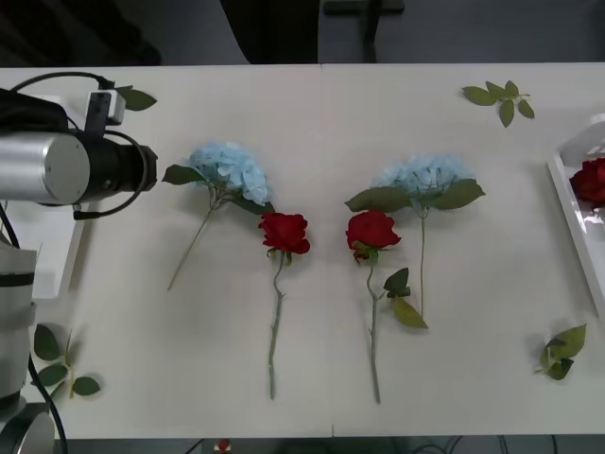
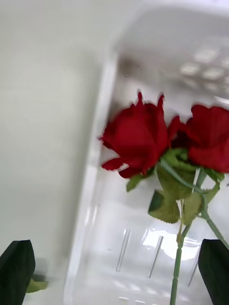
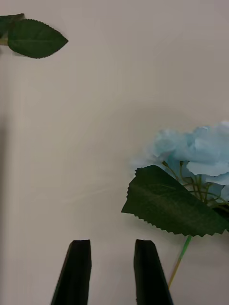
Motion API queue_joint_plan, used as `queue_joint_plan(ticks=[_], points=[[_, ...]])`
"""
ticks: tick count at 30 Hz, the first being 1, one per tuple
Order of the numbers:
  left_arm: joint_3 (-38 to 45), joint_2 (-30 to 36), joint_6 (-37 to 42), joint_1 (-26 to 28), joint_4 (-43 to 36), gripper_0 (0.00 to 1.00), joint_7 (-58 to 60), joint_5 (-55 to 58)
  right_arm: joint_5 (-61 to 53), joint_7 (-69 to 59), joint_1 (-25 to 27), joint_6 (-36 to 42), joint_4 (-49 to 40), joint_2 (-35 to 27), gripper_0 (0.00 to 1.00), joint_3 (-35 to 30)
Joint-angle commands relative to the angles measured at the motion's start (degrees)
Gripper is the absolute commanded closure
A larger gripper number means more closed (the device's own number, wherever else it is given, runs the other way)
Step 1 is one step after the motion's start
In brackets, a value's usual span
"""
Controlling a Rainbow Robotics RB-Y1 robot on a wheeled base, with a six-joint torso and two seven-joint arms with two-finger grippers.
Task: Place the red flowers into the right box and the blue flowers into the left box. If a person shows an open palm, hand one flower to the person first, then continue sorting.
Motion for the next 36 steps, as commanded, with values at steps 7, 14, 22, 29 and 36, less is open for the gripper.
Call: queue_joint_plan(ticks=[7, 14, 22, 29, 36], points=[[-9.14, -0.58, -10.32, 7.21, -1.64, 0.00, -2.21, -0.83, -7.08, -20.26, -0.55, 12.33, -19.21, 3.20, 0.00, -1.09], [-13.88, -2.86, -10.41, 3.61, 3.11, 0.00, -3.18, -2.59, -4.18, -35.90, 3.93, 14.35, -30.46, 13.57, 0.00, -1.00], [-15.64, -4.09, -12.96, -2.19, 13.65, 0.00, -4.50, -4.88, 6.54, -43.20, 9.73, 8.46, -38.29, 20.43, 0.00, 6.30], [-16.08, -4.27, -17.09, -5.00, 21.65, 0.00, -5.20, -6.19, 13.05, -48.65, 12.54, 1.08, -39.16, 23.24, 0.00, 14.21], [-16.08, -4.45, -21.05, -5.71, 27.01, 0.40, -5.20, -6.99, 19.20, -54.18, 13.25, -5.07, -39.16, 24.39, 0.00, 22.29]])
